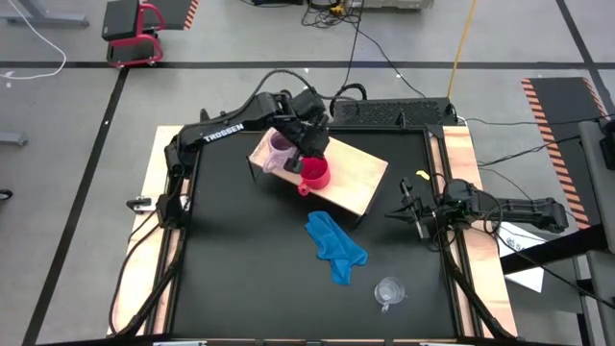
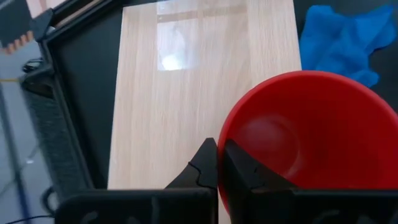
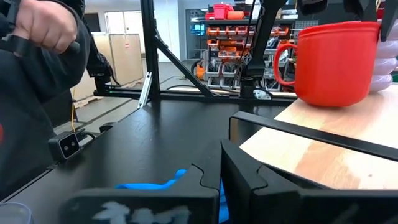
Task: Stack small to large cups/mugs on shelf
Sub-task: Put the red mug on the shelf
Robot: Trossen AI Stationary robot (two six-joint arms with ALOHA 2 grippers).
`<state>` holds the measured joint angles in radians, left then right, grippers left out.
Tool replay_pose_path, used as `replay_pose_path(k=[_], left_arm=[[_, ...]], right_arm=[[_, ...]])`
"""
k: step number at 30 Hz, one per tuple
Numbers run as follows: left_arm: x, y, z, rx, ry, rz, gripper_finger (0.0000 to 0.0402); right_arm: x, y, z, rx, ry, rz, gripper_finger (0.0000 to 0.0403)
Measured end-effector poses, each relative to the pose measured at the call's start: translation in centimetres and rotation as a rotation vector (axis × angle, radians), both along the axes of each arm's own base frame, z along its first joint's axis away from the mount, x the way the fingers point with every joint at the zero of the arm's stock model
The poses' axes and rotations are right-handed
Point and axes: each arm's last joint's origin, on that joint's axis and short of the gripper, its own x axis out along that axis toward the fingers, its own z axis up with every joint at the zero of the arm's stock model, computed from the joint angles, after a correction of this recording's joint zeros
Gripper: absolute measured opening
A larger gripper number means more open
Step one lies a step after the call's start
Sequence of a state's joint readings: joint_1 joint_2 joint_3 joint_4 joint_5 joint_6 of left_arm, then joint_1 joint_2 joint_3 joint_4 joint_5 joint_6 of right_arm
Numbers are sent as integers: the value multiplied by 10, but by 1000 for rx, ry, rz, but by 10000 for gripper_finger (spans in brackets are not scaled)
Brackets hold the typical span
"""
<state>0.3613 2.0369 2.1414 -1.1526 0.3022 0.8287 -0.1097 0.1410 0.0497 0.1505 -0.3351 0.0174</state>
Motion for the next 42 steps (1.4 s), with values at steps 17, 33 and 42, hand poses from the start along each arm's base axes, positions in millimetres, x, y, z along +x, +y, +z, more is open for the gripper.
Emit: replay_pose_path(k=[17, 33, 42], left_arm=[[4, 1, 0, 19, -29, 21, 4], [14, 3, -16, -3, 0, 21, 4], [15, 2, -17, -1, -2, 17, 4]], right_arm=[[0, 0, 0, -6, -4, 0, 0], [0, 0, 0, -3, -3, 1, 0], [0, 0, 0, -4, -3, 1, 0]])
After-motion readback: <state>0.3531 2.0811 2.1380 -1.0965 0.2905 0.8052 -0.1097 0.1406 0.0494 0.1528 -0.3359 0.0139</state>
